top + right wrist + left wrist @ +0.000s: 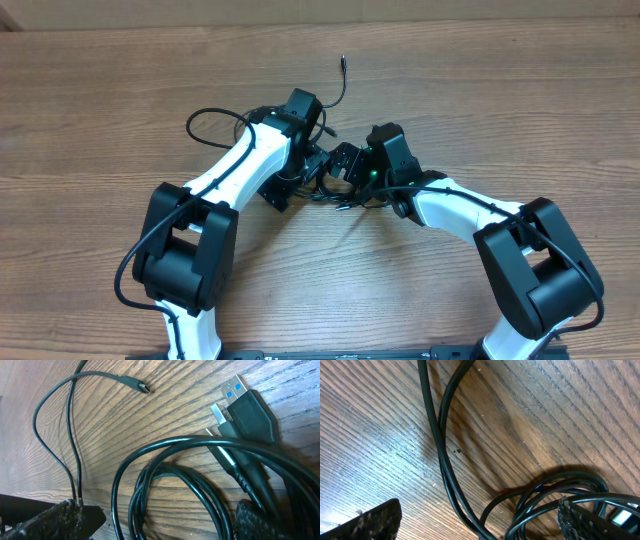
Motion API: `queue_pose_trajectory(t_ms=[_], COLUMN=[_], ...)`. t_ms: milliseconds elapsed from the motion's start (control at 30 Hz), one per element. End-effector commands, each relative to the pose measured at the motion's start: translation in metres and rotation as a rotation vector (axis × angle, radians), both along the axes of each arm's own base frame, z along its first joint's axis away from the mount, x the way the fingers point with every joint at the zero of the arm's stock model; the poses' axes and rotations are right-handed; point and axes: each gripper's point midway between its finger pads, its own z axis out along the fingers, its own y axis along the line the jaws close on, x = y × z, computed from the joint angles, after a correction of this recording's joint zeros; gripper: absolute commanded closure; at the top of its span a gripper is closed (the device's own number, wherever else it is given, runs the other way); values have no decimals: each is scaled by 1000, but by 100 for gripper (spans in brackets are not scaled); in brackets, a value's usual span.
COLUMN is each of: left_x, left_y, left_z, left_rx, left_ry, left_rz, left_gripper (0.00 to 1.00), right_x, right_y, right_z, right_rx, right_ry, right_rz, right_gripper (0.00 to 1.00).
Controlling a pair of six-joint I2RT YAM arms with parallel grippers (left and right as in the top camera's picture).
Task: Untangle cables
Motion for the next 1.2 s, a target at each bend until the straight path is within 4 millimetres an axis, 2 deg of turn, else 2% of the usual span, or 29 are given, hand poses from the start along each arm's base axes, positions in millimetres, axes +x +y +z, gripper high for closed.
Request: queue_pose_trajectory(t_ms=[0,800,967,1167], left_x=[-2,-2,-2,0], left_y=[-11,-11,-11,-11], left_z=[6,6,6,6], left_rx=[-20,-20,-20,-22], left_ry=[-14,-14,-14,-19], left_rz=[-28,-28,-28,-28], left_gripper=[1,0,1,1], right_x=[-13,-13,21,23], right_y=[-1,-1,-2,0], right_z=[-22,-22,1,5], right_rx=[-30,-29,-18,-7], right_ry=[60,60,-107,-124], right_rz=[11,11,-57,-57], right_gripper=[0,0,0,0])
